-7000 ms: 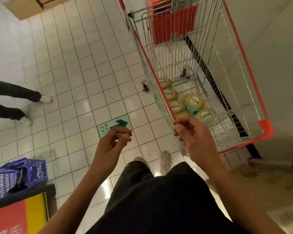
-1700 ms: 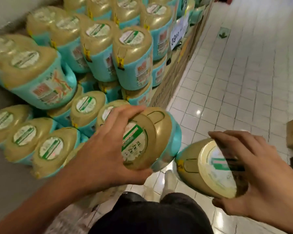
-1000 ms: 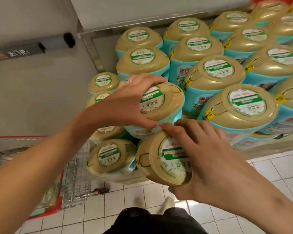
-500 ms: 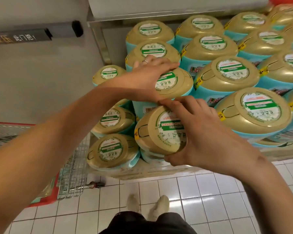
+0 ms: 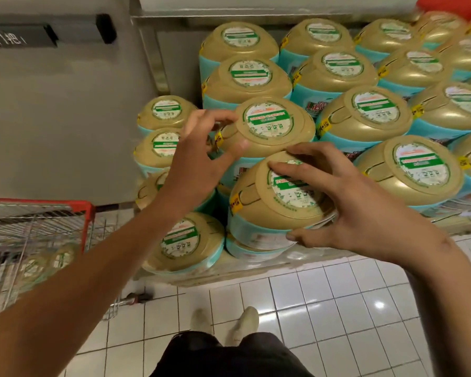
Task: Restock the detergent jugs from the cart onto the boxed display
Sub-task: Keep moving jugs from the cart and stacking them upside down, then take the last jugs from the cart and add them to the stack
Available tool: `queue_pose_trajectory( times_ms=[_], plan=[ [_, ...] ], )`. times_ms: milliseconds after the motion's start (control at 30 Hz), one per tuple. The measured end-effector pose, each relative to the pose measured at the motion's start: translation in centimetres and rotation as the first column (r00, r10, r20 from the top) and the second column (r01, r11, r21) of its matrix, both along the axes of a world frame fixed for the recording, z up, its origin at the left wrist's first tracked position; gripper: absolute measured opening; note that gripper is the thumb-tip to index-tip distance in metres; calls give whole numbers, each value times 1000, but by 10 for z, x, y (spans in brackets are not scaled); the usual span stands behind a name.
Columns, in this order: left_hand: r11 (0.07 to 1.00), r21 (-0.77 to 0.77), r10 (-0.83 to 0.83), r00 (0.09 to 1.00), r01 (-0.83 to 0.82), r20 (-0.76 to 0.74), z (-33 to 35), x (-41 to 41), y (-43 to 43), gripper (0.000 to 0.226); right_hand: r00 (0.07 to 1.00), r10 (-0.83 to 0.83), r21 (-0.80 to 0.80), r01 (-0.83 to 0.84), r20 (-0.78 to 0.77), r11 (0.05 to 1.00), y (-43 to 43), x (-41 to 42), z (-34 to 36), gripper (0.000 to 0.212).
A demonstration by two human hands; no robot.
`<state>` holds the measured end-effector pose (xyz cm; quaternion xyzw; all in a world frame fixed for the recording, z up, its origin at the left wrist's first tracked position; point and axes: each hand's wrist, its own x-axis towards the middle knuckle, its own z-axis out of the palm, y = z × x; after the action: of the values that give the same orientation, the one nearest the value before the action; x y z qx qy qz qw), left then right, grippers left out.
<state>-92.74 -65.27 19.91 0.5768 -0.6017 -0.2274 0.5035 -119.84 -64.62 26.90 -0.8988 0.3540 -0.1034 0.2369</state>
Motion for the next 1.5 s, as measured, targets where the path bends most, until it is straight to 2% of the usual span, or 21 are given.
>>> queue_pose_trajectory(
  times_ms=[100,200,300,367,467,533,600,667,733,800,933,1033,1133,1233,1300,1400,1500],
  plan=[
    [998,18,-53,998,53,35,-11,1,8,51,999,-33,-32,33,4,999,10,3,1,91],
    [995,31,-96,995,96,-2,-9,8,12,52,999,-23,-138,27,28,990,27,6,3,73],
    [989,82,-116,987,125,-111,-10,16,31,52,969,24,-286,49,247,957,58,13,5,42],
    [990,102,-84,983,101,-161,-12,23,53,44,915,42,-302,89,402,949,83,24,1,25],
    [994,110,27,972,-2,-232,-14,35,97,29,836,26,-137,59,548,989,106,48,-19,21],
    [988,128,115,957,-83,-265,-17,42,130,23,817,6,-7,-2,577,1000,112,61,-35,20],
    [972,151,217,937,-181,-273,-23,44,166,20,816,-19,139,-75,578,987,113,70,-50,25],
    [936,177,341,905,-303,-255,-32,44,202,21,818,-56,322,-162,573,933,113,78,-63,28],
    [884,223,460,851,-412,-254,-44,37,240,22,840,-67,502,-255,538,826,116,84,-80,24],
    [809,274,585,760,-520,-284,-58,22,280,21,883,-26,632,-315,468,708,122,88,-100,27],
    [633,353,773,532,-689,-347,-81,-20,355,13,926,151,750,-370,346,548,139,92,-146,36],
    [499,432,863,388,-751,-324,-94,-52,407,15,923,269,783,-379,277,493,154,101,-171,36],
    [383,479,914,249,-790,-319,-100,-74,453,21,902,326,807,-408,283,427,174,120,-185,33],
    [276,522,952,154,-807,-265,-104,-82,493,20,886,360,817,-428,293,388,201,151,-189,33],
    [215,547,966,94,-809,-241,-107,-79,516,18,867,399,815,-449,299,365,221,175,-189,25],
    [166,574,974,43,-802,-221,-113,-64,544,14,846,446,813,-466,293,348,244,212,-190,25],
    [160,602,981,58,-782,-185,-116,-35,567,20,850,449,815,-455,276,359,264,251,-193,28]
  ],
)
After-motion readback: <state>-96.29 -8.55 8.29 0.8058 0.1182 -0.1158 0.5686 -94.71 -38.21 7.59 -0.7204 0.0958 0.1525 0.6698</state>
